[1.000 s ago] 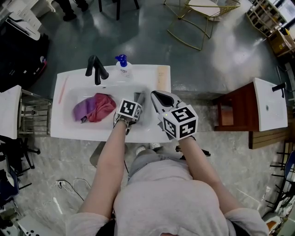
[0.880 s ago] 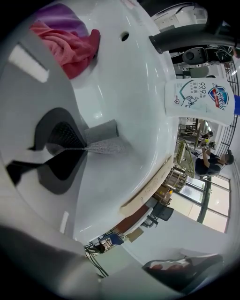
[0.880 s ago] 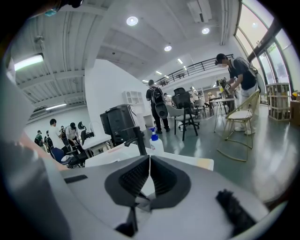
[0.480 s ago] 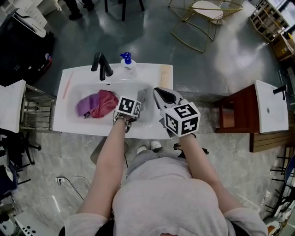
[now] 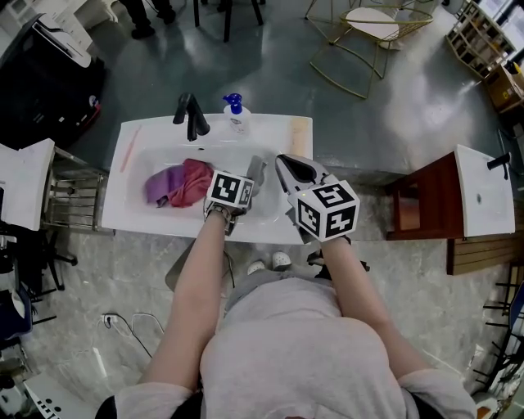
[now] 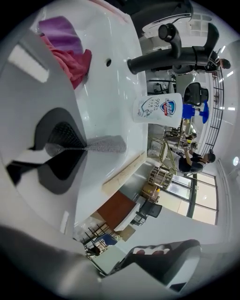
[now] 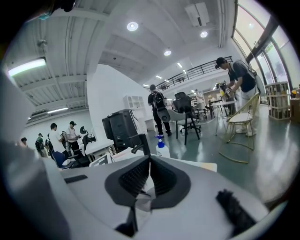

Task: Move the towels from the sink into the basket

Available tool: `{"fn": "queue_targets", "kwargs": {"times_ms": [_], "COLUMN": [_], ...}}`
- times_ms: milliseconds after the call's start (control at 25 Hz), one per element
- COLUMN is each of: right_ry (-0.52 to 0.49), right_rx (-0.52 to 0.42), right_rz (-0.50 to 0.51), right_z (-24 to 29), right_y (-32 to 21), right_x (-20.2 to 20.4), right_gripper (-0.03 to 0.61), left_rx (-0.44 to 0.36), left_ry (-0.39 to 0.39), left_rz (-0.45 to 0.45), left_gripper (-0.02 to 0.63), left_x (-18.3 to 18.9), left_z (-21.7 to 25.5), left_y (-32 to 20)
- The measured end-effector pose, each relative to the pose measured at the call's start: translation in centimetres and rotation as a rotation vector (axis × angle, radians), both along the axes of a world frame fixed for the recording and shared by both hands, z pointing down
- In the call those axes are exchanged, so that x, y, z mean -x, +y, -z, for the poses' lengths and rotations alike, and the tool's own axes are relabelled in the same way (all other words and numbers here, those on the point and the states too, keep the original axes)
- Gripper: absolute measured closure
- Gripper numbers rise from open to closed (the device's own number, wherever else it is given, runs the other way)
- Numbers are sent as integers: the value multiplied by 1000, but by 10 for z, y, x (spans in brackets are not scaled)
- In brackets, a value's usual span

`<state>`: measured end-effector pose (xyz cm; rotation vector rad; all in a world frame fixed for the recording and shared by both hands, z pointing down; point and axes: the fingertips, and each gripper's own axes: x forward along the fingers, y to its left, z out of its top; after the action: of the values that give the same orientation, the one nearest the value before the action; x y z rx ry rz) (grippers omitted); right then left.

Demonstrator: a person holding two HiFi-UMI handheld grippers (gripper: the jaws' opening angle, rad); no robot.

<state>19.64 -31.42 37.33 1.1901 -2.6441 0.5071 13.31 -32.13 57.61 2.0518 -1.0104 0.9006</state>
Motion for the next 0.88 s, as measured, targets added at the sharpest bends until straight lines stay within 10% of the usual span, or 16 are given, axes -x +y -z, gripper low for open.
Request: {"fn": "queue_targets", "kwargs": {"times_ms": [880], "right_ry": [-20], "right_rx": [-56], "right_rz": [0], "right_z": [25], "right_y": [21], "right_x": [18], "right_gripper": [560], "left_rx": [-208], "left_ry": [41], "left_rz": [-13], "left_gripper": [598], "left_x": [7], "left_z": [89], "left_y": [11]}}
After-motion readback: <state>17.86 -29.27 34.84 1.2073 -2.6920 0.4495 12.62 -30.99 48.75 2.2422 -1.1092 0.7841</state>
